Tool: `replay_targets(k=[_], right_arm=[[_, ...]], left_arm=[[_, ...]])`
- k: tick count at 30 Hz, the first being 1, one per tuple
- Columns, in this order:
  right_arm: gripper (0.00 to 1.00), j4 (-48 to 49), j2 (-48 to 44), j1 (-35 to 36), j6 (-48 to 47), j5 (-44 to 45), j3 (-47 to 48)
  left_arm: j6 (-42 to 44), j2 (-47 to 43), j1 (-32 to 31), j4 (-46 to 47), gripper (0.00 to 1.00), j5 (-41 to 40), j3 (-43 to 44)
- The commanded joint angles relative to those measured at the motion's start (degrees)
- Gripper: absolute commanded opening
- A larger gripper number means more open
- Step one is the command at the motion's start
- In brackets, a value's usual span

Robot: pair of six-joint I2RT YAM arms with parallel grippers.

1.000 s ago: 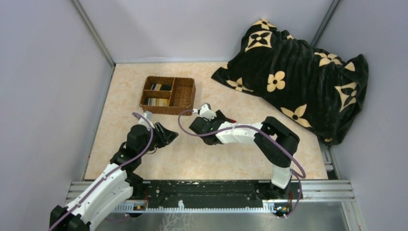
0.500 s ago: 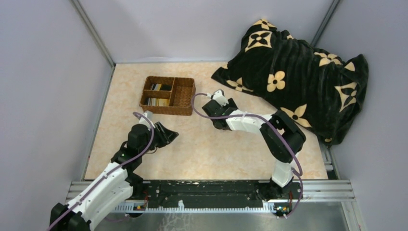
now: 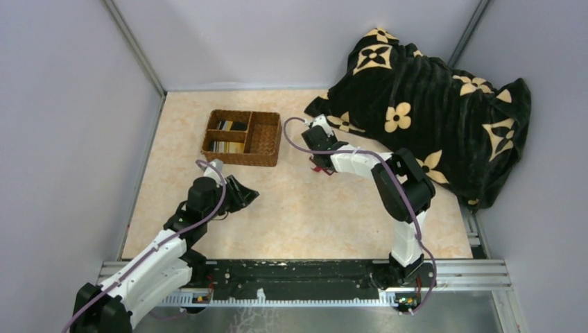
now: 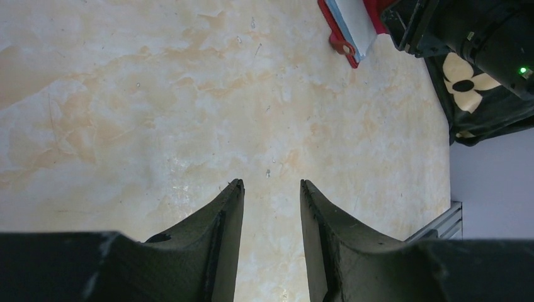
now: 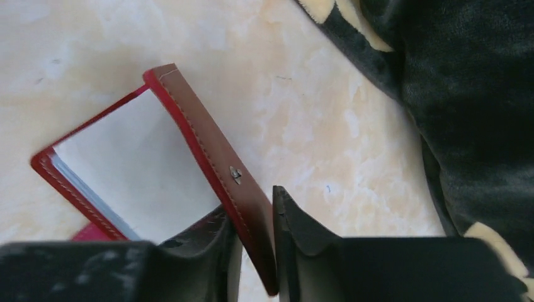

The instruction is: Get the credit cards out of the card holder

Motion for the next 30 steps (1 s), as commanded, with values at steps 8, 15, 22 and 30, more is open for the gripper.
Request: replay_targets(k=[8,15,22,30], right_arm=[[0.0,-0.42,1.43,-4.49,7.51,-10.24,2.26],[0.0,2.36,-12.28,-3.26,13.6,-22.16,-8.87],[0.0,1.28,-24.9,4.6,18.14,-24.52,-16.52],[0.0,3.15,-34.43,11.55,29.22,-29.9,-26.79]], left_arm=[[0.82,3.62,0.47,3.35,0.44,2.51,2.0],[-0.63,5.51,0.47,6.71,0.43,7.36,2.48],[-1.62,4.12,0.46,8.8,0.42,9.75,2.92],[-4.2,0.93,0.34,8.79,0.42,13.33,4.73]])
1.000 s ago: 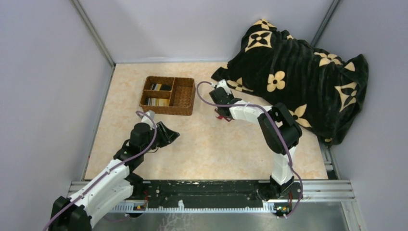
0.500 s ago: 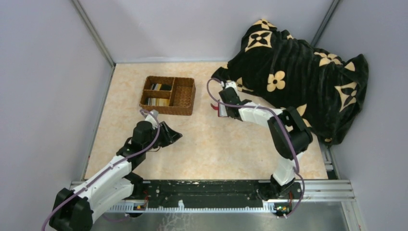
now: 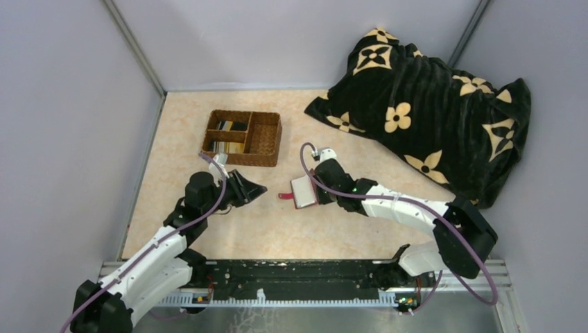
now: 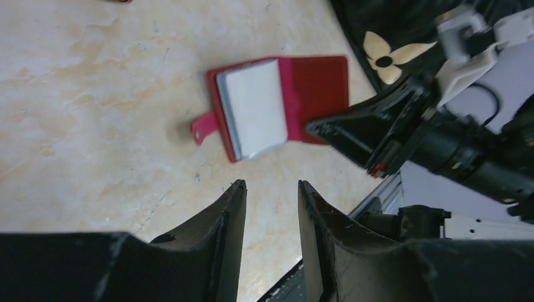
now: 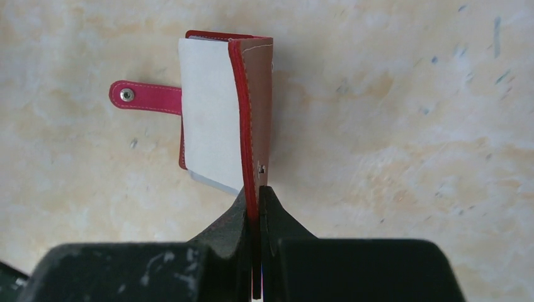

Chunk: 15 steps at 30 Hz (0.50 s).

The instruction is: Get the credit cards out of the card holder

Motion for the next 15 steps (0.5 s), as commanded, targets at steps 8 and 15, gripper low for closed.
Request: replay_targets(k=[8,15], right_arm=[[0.0,10.91,-11.82,3.31,19.88,-11.05,-15.89],[0.0,10.24,-10.94,3.27,20.96,-10.14,-17.67]], left_arm=[[-5.06,-0.72,-1.89,7.47,0.42,3.83,0.32],[-5.1,8.63,-12.27,16.63,0.42,-2.09,0.35]])
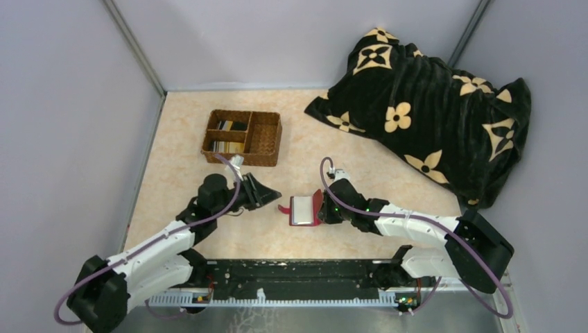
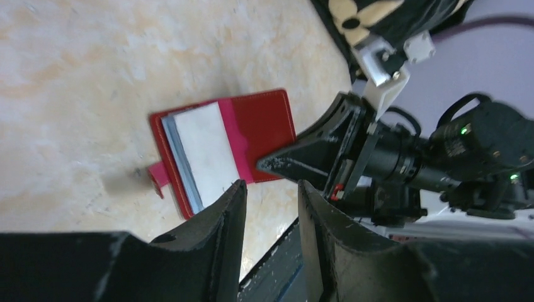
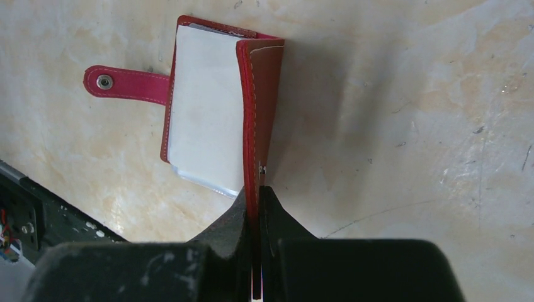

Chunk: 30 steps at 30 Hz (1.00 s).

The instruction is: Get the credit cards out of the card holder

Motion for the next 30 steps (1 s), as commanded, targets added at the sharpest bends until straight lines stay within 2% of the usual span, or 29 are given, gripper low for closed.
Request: replay_targets(k=[1,4,14,21,27,28,30], right_arm=[[0.0,3.06,-0.69,0.44,2.23,0.0,0.18],[0.0,2.35,-1.07,0.41,1.77,1.02,0.22],[0.0,3.0,-2.94,0.06,1.88,0.73,-1.44],[0.0,2.52,-4.05,-0.57,1.69,0.88,-1.99],[0.0,1.78,-5.06,-1.36,1.33,0.91,-2.06],[0.02,1.27,-5.24,-1.38,1.41,1.17,-1.99],[0.17,0.25,-5.99,-1.42,1.63,1.99,-1.97]], left_arm=[[0.65,6.15,-8.7,6.92,0.42,-5.81,2.3],[0.75,11.18,-11.79,8.62,0.42,-6.84,4.14],[0.63,21.38,-11.96,12.98,0.42,-11.19,0.27],[0.24,30.3,-11.96,17.72,0.42,-9.81,-0.01],[0.19,33.22,-11.95,17.93,0.42,-11.16,-0.19],[0.2,33.51,-11.94,17.86,0.42,-11.29,-0.19],[0.3,33.94,-11.96,17.69,0.42,-11.56,-0.11]])
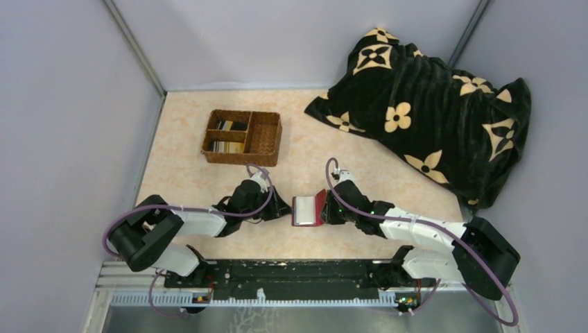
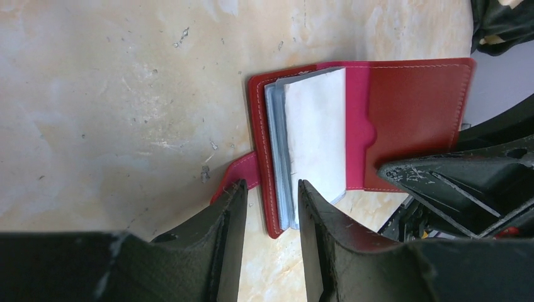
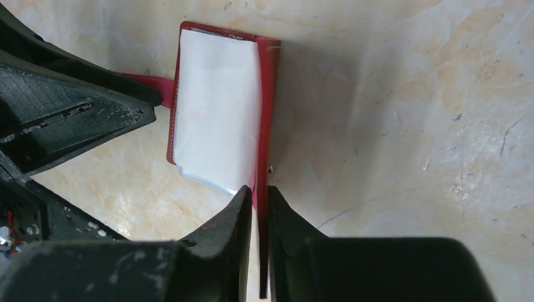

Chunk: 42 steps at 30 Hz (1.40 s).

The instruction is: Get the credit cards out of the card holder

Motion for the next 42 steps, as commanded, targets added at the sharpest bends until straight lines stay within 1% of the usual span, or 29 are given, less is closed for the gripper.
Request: replay_targets(k=[1,3,4,7,10,13,16,19,23,27,30,33,36,38,40,41,42], right_arm=[[0.25,-0.8,-3.13,-0.41,0.36,2.55,0.19],[0.37,-3.55,-4.08,-0.43,0.56,4.35,0.64],[0.4,-4.55,-4.68,-0.47,0.7,5.39,0.86],[0.41,-8.86,-7.09,-0.57,1.2,8.69,1.54],[0.39,-13.69,-10.76,-0.52,2.06,13.29,2.28],[0.36,-15.65,-13.25,-0.52,1.47,16.04,3.05],[0.29,-16.11,-12.07,-0.53,-0.43,16.04,4.92],[0.27,-16.7,-9.89,0.08,-1.36,15.98,7.59],[0.26,-16.43,-10.12,2.42,-2.61,18.04,10.84],[0.25,-15.53,-9.46,3.22,-4.15,16.83,13.52],[0.25,-14.64,-8.42,5.43,-4.7,16.58,15.33],[0.25,-12.48,-6.52,8.23,-4.81,15.73,17.26],[0.24,-8.63,-2.65,10.16,-4.7,13.11,17.79],[0.2,-7.05,0.23,10.31,-3.78,12.35,17.33],[0.13,-5.22,1.58,10.27,-1.81,12.04,15.35],[0.08,-3.34,1.58,9.74,-0.85,11.47,13.69],[0.0,-2.19,1.33,9.02,0.05,10.66,11.88]], left_arm=[[0.2,1.41,-0.2,2.04,0.42,-1.39,-0.37],[0.22,1.71,-0.2,2.02,0.42,-1.5,-0.3],[0.26,1.81,-0.2,2.02,0.42,-1.49,-0.24],[0.28,2.05,-0.2,2.03,0.42,-1.4,-0.07],[0.38,2.39,-0.2,2.16,0.42,-1.37,0.06],[0.29,2.9,-0.2,2.68,0.42,-1.12,-0.03],[0.18,3.3,-0.2,3.22,0.42,-0.58,-0.02],[0.05,3.16,-0.2,3.33,0.42,-0.48,-0.03],[0.0,2.81,-0.16,2.86,0.42,-0.59,0.07],[0.01,3.17,-0.16,2.72,0.42,-0.47,0.39],[-0.04,4.19,-0.16,2.63,0.42,0.02,1.19],[-0.12,5.55,-0.16,2.75,0.42,0.58,2.16],[-0.35,6.34,-0.2,3.36,0.42,0.87,2.43],[-0.45,6.49,-0.2,3.51,0.42,1.06,2.67],[-0.52,6.11,-0.2,3.45,0.42,1.4,2.59],[-0.51,5.67,-0.2,3.24,0.42,1.35,2.47],[-0.41,5.1,-0.2,2.92,0.42,1.17,2.4]])
